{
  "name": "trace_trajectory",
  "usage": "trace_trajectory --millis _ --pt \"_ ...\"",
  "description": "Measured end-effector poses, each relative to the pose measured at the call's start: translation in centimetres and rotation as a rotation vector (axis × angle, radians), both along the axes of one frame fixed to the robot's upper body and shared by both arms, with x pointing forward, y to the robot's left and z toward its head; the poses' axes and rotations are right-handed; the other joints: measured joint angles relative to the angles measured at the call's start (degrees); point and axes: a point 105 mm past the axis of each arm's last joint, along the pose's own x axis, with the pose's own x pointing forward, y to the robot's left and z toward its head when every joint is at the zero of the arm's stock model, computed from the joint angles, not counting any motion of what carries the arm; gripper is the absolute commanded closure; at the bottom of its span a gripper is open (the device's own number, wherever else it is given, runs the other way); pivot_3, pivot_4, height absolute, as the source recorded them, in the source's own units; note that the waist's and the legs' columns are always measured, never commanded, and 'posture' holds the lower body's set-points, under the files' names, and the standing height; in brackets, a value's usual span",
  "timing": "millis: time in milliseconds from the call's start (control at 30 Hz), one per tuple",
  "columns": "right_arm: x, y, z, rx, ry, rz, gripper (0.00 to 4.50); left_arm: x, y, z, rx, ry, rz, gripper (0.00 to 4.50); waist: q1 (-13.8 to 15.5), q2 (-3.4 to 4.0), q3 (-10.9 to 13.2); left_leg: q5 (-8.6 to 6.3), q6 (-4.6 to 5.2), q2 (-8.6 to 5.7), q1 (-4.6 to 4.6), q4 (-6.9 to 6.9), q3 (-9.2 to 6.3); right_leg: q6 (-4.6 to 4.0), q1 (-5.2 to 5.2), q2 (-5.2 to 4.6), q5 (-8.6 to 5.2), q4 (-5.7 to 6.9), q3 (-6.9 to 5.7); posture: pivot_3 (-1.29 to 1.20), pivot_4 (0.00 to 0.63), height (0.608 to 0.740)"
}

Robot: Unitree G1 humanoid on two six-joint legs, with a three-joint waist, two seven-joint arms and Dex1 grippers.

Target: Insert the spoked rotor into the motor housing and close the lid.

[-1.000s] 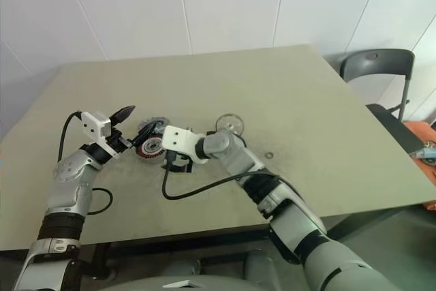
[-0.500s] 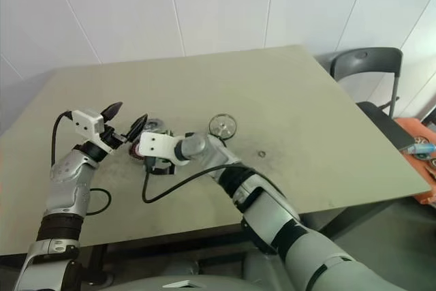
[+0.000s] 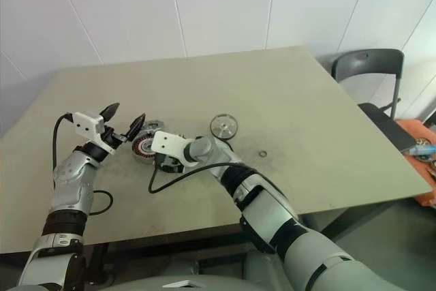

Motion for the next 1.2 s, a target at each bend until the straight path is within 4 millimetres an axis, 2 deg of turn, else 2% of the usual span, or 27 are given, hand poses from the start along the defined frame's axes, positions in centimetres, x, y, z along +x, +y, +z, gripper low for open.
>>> trace_trajectory --millis 267,367,433,967,1100,1200 --pt "0.3 0.0 0.4 0.023 -0.009 -0.009 4.12 0.1 0.0 -0.3 -0.004 0.001 -0.001 0.0 -0.1 0.0 0.0 -0.04 -0.06 0.06 0.01 -0.03 0.05 -0.01 -0.03 0.0 0.0 -0.01 0.0 0.0 0.0 0.74" --pt "0.2 0.0 0.5 0.025 -0.01 -0.005 4.12 0.1 -0.3 -0.3 -0.009 -0.004 -0.007 0.0 0.0 -0.01 0.0 -0.04 -0.06 0.07 0.0 -0.02 0.05 -0.01 -0.03 0.0 0.0 -0.01 0.0 0.0 0.0 0.74" --pt "0.2 0.1 0.5 0.026 -0.01 -0.002 4.5 0.1 -0.4 -0.1 -0.008 -0.011 -0.009 0.0 0.0 -0.01 0.0 -0.04 -0.06 0.08 0.0 -0.02 0.05 -0.01 -0.03 0.0 0.0 -0.02 0.0 0.0 0.0 0.74" --pt "0.1 0.3 1.2 0.055 -0.018 0.018 4.5 0.2 -0.4 0.1 -0.007 -0.015 -0.01 0.0 -0.1 -0.01 0.0 -0.11 -0.16 0.14 -0.02 -0.06 0.16 0.0 -0.09 0.02 0.0 -0.11 0.0 0.0 0.0 0.74" --pt "-2.3 0.7 1.2 0.096 0.022 0.166 4.5 0.2 -0.4 0.1 -0.007 -0.014 -0.011 0.0 -0.2 -0.01 0.0 -0.16 -0.2 0.2 -0.05 -0.07 0.24 0.01 -0.13 0.06 0.0 -0.18 0.0 0.0 0.0 0.74" --pt "-3.5 0.0 1.7 0.096 0.037 0.259 4.5 0.2 -0.4 0.1 -0.007 -0.013 -0.015 0.0 -0.1 -0.02 0.0 -0.17 -0.21 0.22 -0.07 -0.05 0.27 0.01 -0.15 0.05 0.0 -0.19 0.0 0.0 0.0 0.74"
